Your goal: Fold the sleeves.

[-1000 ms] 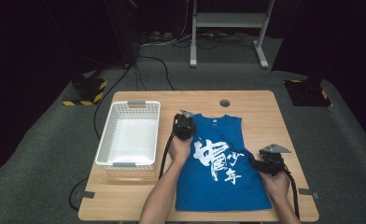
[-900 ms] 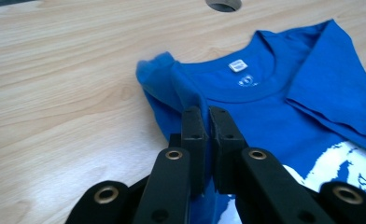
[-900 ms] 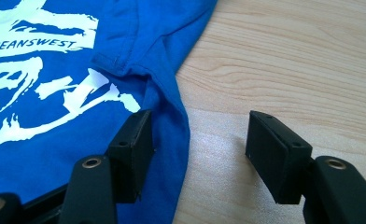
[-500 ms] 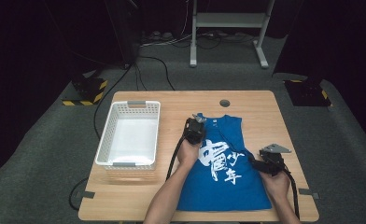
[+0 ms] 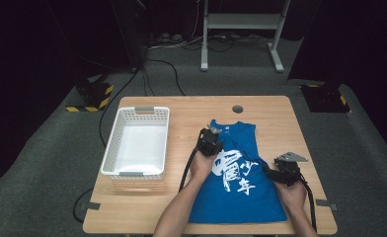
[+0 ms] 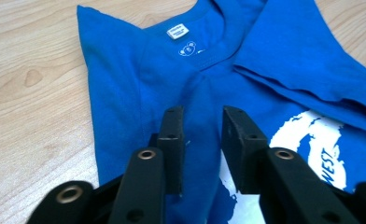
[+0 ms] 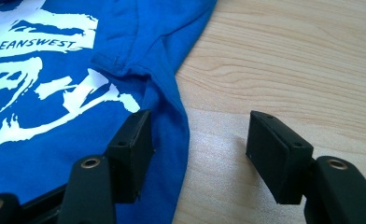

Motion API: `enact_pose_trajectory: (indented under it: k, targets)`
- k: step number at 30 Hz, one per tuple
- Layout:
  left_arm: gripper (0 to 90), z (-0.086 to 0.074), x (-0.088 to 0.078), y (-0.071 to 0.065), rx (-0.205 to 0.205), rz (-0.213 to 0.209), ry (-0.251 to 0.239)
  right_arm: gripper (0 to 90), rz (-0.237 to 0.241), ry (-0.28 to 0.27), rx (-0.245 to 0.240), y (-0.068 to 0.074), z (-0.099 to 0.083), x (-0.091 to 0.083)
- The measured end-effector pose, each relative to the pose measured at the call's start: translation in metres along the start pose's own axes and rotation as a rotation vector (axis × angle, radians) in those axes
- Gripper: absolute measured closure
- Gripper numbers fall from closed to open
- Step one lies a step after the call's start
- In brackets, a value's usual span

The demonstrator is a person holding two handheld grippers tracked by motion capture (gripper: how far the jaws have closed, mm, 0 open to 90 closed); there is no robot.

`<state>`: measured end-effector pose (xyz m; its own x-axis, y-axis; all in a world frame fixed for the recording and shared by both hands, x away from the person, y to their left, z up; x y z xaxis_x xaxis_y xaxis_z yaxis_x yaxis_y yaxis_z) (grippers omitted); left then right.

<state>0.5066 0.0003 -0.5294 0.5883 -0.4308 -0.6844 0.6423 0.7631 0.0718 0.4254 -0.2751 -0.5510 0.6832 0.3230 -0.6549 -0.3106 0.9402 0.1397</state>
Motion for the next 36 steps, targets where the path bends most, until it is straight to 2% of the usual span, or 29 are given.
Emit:
enact_pose_trajectory:
  k: [6,11,20,36]
  targets:
    - [58.1,-0.003,-0.005,0.002,-0.024,-0.007,-0.025,40.7,0.000,0.000,-0.001,0.000,0.000,0.000]
    - [54.3,-0.006,-0.017,0.007,-0.047,-0.010,-0.059,40.6,0.000,0.000,-0.001,0.000,0.000,0.000]
    - [52.5,-0.010,-0.028,0.014,-0.083,-0.004,-0.082,40.6,0.000,0.000,0.000,0.000,0.000,0.000]
    - [49.9,-0.019,-0.045,0.015,-0.097,-0.002,-0.107,40.4,-0.001,0.000,0.000,0.000,0.000,0.000]
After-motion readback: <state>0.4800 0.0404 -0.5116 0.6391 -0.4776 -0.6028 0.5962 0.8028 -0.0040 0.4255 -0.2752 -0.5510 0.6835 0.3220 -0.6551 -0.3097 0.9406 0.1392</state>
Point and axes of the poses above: each handheld gripper's, and its own axes: x roughly forward along the jaws, z roughly out of its top, y roughly to its left, the point moved 2 cm from there along x, roughly forward along the jaws, and after that the axes turned 11 degrees about x, right-handed, at the moved point
